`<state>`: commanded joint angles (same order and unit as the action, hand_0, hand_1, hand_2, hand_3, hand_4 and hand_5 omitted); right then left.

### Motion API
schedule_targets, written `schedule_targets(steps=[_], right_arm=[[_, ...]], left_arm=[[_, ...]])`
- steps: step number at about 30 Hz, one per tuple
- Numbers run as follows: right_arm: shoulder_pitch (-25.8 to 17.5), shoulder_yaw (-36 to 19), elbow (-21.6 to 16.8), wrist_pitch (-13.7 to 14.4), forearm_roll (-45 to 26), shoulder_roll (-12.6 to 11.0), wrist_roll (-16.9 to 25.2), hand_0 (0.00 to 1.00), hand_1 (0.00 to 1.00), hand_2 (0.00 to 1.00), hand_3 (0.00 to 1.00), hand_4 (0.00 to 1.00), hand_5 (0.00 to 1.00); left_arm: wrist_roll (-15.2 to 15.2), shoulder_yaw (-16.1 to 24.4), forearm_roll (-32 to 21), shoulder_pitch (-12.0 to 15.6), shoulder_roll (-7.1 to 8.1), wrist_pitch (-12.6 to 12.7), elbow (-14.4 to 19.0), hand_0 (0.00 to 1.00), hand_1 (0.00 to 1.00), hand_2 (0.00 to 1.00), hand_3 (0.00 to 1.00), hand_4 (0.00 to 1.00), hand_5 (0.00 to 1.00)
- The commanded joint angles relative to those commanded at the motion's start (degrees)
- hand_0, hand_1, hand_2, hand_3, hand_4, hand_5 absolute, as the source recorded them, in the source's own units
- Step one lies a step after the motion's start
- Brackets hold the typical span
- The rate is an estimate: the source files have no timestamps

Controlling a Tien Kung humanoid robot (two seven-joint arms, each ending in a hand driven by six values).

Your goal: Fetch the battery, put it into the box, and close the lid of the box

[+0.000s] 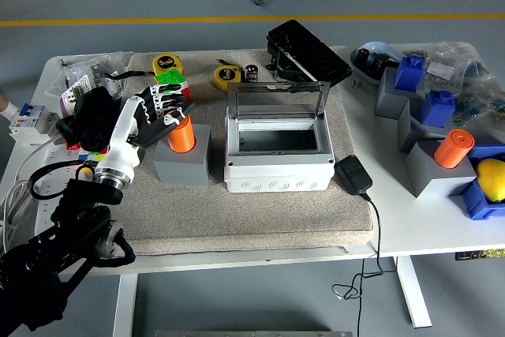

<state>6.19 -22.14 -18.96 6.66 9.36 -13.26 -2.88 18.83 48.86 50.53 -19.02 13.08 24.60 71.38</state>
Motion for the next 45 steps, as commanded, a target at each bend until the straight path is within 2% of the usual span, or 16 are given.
schedule_targets(steps=[10, 11, 16, 17, 22, 23, 28, 29, 34, 35, 40, 41, 45], right_arm=[[0.08, 0.12, 0.0, 0.01, -0.1, -0.08, 0.0, 0.569, 0.642, 0.667, 0.582, 0.942, 0.482], [0.1, 0.15, 0.0, 0.02, -0.13, -0.05, 0.01, 0.569, 0.642, 0.667, 0.583, 0.943, 0.481], [0.12, 0.3, 0.0, -0.01, -0.23, -0.01, 0.03, 0.569, 0.642, 0.667, 0.583, 0.943, 0.481], [0.1, 0.37, 0.01, -0.02, -0.27, -0.01, 0.02, 0.57, 0.643, 0.667, 0.584, 0.944, 0.481], [0.15, 0.43, 0.03, -0.03, -0.34, -0.01, 0.04, 0.57, 0.643, 0.667, 0.584, 0.944, 0.481], [0.16, 0.42, 0.0, -0.04, -0.34, -0.03, 0.04, 0.571, 0.643, 0.667, 0.585, 0.946, 0.482], [0.25, 0.54, -0.01, -0.03, -0.35, -0.09, 0.02, 0.571, 0.643, 0.667, 0.585, 0.946, 0.482], [0.26, 0.58, -0.01, -0.02, -0.36, -0.1, 0.02, 0.571, 0.643, 0.667, 0.585, 0.947, 0.481], [0.32, 0.73, -0.02, 0.01, -0.39, -0.12, 0.03, 0.571, 0.643, 0.667, 0.585, 0.947, 0.481], [0.33, 0.74, -0.02, 0.02, -0.39, -0.12, 0.04, 0.572, 0.643, 0.667, 0.586, 0.947, 0.481], [0.35, 1.03, 0.0, -0.02, -0.51, -0.13, 0.05, 0.572, 0.643, 0.667, 0.586, 0.947, 0.481], [0.34, 1.08, 0.0, -0.02, -0.53, -0.13, 0.06, 0.572, 0.643, 0.667, 0.585, 0.948, 0.48], [0.42, 1.17, 0.0, -0.05, -0.56, -0.12, 0.1, 0.572, 0.643, 0.667, 0.585, 0.948, 0.48]], left_arm=[[1.12, -5.85, -1.05, -2.62, 0.08, 1.49, -1.33, 0.615, 0.656, 0.652, 0.677, 0.998, 0.365], [1.15, -6.66, -1.25, -3.0, 0.09, 1.78, -1.61, 0.602, 0.65, 0.64, 0.663, 0.998, 0.28], [1.15, -8.5, -2.1, -4.09, 0.11, 2.39, -2.99, 0.602, 0.65, 0.64, 0.663, 0.998, 0.28], [1.25, -8.78, -2.28, -4.31, 0.11, 2.54, -3.26, 0.582, 0.631, 0.607, 0.623, 0.998, 0.174], [2.75, -10.53, -5.22, -5.79, -0.21, 3.35, -5.27, 0.582, 0.631, 0.607, 0.623, 0.998, 0.174], [3.07, -10.9, -5.84, -6.03, -0.24, 3.5, -5.55, 0.528, 0.567, 0.552, 0.582, 0.998, 0.148], [4.42, -12.9, -8.92, -7.48, -0.49, 3.77, -7.15, 0.528, 0.567, 0.552, 0.582, 0.998, 0.148], [4.63, -13.32, -9.59, -7.76, -0.57, 3.67, -7.44, 0.408, 0.493, 0.509, 0.534, 0.998, 0.12], [5.2, -14.73, -12.19, -8.54, -0.78, 2.9, -8.21, 0.408, 0.493, 0.509, 0.534, 0.998, 0.12], [5.44, -14.92, -12.83, -8.65, -0.79, 2.81, -8.31, 0.333, 0.427, 0.431, 0.492, 0.998, 0.078], [7.7, -15.88, -16.66, -9.45, -1.02, 3.14, -8.95, 0.333, 0.427, 0.431, 0.492, 0.998, 0.078], [8.11, -15.99, -17.26, -9.59, -1.09, 3.25, -9.05, 0.222, 0.288, 0.284, 0.289, 0.998, 0.072], [9.26, -16.62, -18.86, -10.39, -1.49, 3.62, -9.67, 0.222, 0.288, 0.284, 0.289, 0.998, 0.072]])
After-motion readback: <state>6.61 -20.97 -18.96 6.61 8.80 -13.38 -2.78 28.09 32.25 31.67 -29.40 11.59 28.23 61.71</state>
